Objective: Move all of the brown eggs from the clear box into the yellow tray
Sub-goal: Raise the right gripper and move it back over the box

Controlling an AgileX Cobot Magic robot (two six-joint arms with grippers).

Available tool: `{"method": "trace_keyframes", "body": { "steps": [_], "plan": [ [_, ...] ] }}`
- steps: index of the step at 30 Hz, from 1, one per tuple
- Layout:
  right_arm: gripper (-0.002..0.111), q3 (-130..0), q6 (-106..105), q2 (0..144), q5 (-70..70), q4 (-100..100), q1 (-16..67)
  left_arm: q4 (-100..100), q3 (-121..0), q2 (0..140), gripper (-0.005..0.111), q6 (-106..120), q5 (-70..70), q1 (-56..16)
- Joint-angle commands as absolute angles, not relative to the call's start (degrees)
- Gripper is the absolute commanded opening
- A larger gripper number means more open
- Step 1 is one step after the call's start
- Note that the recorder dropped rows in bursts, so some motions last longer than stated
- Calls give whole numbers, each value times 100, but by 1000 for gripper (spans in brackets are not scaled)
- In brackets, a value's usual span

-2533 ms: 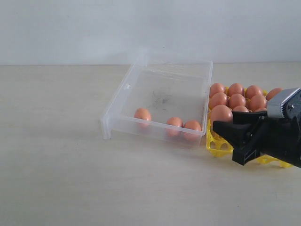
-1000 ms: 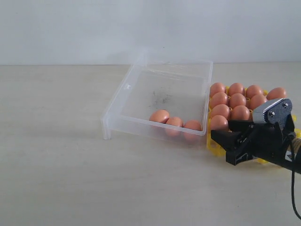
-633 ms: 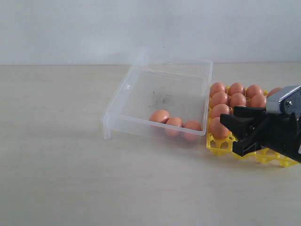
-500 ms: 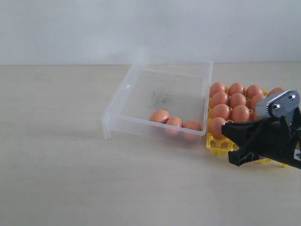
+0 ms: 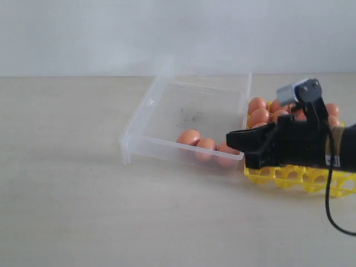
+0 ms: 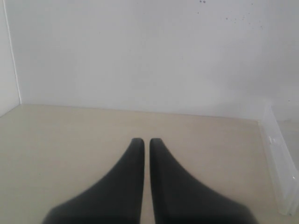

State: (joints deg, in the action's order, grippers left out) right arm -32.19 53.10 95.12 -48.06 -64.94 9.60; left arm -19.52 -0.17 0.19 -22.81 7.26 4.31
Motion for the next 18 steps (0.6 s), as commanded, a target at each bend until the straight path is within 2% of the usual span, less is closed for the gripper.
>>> {"method": "trace_keyframes", "body": {
  "steps": [1,3,5,8,10,11,15,16,17,18],
  "plan": [
    [4,-4432,9568,9344,-2663,-9995,1577,-1942,0,0,4,-2286,738,399],
    [6,-4717,7884,9371,-3382,-9995,1940,-1942,0,0,4,-2286,738,399],
    [5,-4982,6651,9383,-3326,-9995,2338,-1942,0,0,4,-2286,738,399],
    [5,-5340,5072,9396,-1867,-9995,2957,-1942,0,0,4,-2286,738,399],
    [5,-5583,3916,9483,-525,-9995,3336,-1942,0,0,4,-2286,738,399],
    [5,-5802,3096,9645,650,-9995,3586,-1942,0,0,4,-2286,738,399],
    [0,-6605,2540,10351,2329,-9953,3653,-1942,0,0,4,-2286,738,399],
    [0,-6866,2450,10499,2707,-9352,3666,-1942,0,0,4,-2286,738,399],
    [0,-7575,1446,10802,3657,-7204,3707,-1942,0,0,4,-2286,738,399],
    [0,-8067,448,10984,4257,-5875,3707,-1942,0,0,4,-2286,738,399]
  ]
}}
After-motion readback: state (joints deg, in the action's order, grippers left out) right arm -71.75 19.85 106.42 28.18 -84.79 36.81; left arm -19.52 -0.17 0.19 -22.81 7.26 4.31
